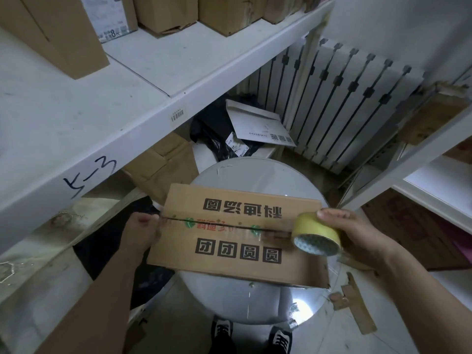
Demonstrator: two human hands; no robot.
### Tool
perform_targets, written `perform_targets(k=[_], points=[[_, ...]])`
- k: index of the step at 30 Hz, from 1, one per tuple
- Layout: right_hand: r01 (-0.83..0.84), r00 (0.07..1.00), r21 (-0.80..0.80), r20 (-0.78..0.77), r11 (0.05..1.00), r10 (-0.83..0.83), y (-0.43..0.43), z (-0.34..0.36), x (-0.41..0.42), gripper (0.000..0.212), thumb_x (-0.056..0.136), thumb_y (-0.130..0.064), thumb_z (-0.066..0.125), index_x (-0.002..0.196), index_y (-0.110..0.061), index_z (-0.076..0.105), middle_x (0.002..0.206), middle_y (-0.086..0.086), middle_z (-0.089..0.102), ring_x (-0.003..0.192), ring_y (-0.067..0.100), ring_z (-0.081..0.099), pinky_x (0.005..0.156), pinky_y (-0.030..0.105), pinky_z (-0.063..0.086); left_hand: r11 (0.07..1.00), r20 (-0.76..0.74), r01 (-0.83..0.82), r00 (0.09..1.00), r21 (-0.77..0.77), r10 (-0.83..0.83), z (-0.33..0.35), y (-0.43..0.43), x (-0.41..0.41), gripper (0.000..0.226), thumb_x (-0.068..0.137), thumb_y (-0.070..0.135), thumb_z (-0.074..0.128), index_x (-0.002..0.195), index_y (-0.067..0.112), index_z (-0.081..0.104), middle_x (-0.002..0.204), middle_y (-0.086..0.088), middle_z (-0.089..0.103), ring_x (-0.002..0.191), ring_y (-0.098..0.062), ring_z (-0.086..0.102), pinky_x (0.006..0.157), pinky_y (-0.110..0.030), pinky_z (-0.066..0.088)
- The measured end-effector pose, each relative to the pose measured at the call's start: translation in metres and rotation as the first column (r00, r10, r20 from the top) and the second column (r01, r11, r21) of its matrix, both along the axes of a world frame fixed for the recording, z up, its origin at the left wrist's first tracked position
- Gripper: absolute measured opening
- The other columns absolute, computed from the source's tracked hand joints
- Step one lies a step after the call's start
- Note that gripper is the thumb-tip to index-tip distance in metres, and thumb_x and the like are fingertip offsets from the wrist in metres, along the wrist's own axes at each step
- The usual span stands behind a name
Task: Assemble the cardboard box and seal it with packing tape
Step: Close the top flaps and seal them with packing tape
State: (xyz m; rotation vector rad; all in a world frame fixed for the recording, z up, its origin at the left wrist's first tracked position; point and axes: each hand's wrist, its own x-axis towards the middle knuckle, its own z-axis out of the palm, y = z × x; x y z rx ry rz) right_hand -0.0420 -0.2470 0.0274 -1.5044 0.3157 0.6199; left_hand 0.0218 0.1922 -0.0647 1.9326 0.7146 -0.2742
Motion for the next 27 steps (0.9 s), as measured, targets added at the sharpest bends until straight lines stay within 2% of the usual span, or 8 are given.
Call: perform_targets(k=[2, 5, 9, 12, 18, 21, 24, 27], points=[[0.078, 0.997, 0.118, 0.015, 0.99, -0.08, -0.001, -0.003, 0.001, 0.073, 0.054, -0.052, 0.087, 0.086, 0.005, 0.054, 0.075, 0.016, 0.05, 0.065, 0.023, 0.052, 0.062, 0.028, 0.043, 0.999, 0.015, -0.035, 0.999, -0.008, 0.035, 0.0, -0.002, -0.001, 0.014, 0.093, 0.024, 0.06, 0.094, 0.011, 0.055, 0.097, -0.015, 0.06, 0.096, -0.032, 0.061, 0.086, -0.054, 0.054], [0.121, 0.991, 0.166, 0.032, 0.979, -0.128, 0.0, -0.003, 0.002, 0.062, 0.053, -0.047, 0.088, 0.076, -0.004, 0.05, 0.07, 0.012, 0.045, 0.062, 0.021, 0.049, 0.063, 0.03, 0.038, 0.999, 0.057, -0.028, 0.998, -0.042, 0.03, -0.01, 0.0, 0.0, 0.019, 0.086, 0.028, 0.063, 0.092, 0.013, 0.052, 0.097, -0.018, 0.06, 0.091, -0.032, 0.059, 0.084, -0.056, 0.054], [0.095, 0.994, 0.053, 0.053, 0.994, -0.098, 0.004, -0.001, 0.001, 0.039, 0.059, -0.041, 0.079, 0.065, -0.011, 0.054, 0.062, 0.008, 0.047, 0.055, 0.018, 0.048, 0.054, 0.024, 0.039, 0.997, 0.098, -0.043, 0.994, -0.056, 0.049, 0.0, -0.006, 0.0, 0.016, 0.091, 0.02, 0.062, 0.099, 0.018, 0.048, 0.106, -0.02, 0.06, 0.094, -0.029, 0.06, 0.086, -0.056, 0.054], [0.071, 0.996, -0.029, 0.052, 0.997, -0.069, 0.004, -0.004, 0.0, 0.026, 0.07, -0.031, 0.066, 0.073, -0.006, 0.059, 0.066, 0.013, 0.05, 0.056, 0.018, 0.051, 0.052, 0.022, 0.041, 0.998, 0.139, -0.043, 0.989, -0.054, 0.05, 0.01, -0.014, -0.002, 0.022, 0.091, 0.014, 0.063, 0.106, 0.014, 0.046, 0.107, -0.017, 0.06, 0.098, -0.031, 0.062, 0.089, -0.056, 0.053], [0.026, 0.999, -0.222, 0.041, 0.975, -0.017, 0.003, -0.008, -0.004, 0.04, 0.066, -0.045, 0.061, 0.082, -0.008, 0.059, 0.076, 0.013, 0.048, 0.072, 0.026, 0.045, 0.072, 0.035, 0.035, 0.995, 0.188, -0.05, 0.98, -0.086, 0.065, 0.026, -0.028, -0.005, 0.03, 0.089, 0.009, 0.066, 0.11, 0.016, 0.045, 0.104, -0.007, 0.057, 0.1, -0.031, 0.061, 0.089, -0.055, 0.053], [0.037, 0.999, -0.267, 0.028, 0.963, -0.03, 0.004, -0.009, -0.008, 0.045, 0.077, -0.049, 0.066, 0.082, -0.004, 0.061, 0.085, 0.017, 0.061, 0.078, 0.031, 0.059, 0.078, 0.041, 0.043, 1.0, 0.228, -0.027, 0.973, -0.016, 0.03, 0.033, -0.038, -0.007, 0.035, 0.088, 0.009, 0.067, 0.114, 0.015, 0.046, 0.097, -0.001, 0.056, 0.099, -0.028, 0.06, 0.085, -0.043, 0.051], [0.014, 1.0, -0.34, 0.031, 0.94, -0.003, 0.006, -0.007, -0.01, 0.064, 0.06, -0.066, 0.074, 0.086, -0.007, 0.071, 0.088, 0.013, 0.072, 0.082, 0.029, 0.07, 0.076, 0.038, 0.051, 0.999, 0.238, 0.017, 0.971, 0.038, -0.026, 0.038, -0.043, -0.01, 0.057, 0.088, 0.015, 0.068, 0.136, 0.019, 0.038, 0.097, -0.002, 0.059, 0.105, -0.023, 0.055, 0.091, -0.042, 0.046], [-0.002, 0.998, -0.401, 0.052, 0.916, 0.025, 0.007, -0.001, -0.012, 0.059, 0.055, -0.065, 0.077, 0.077, -0.011, 0.073, 0.079, 0.009, 0.072, 0.073, 0.022, 0.069, 0.063, 0.029, 0.051, 0.998, 0.246, 0.027, 0.968, 0.063, -0.042, 0.041, -0.044, -0.012, 0.054, 0.09, 0.017, 0.067, 0.135, 0.021, 0.04, 0.112, -0.005, 0.06, 0.117, -0.024, 0.052, 0.101, -0.049, 0.042]])
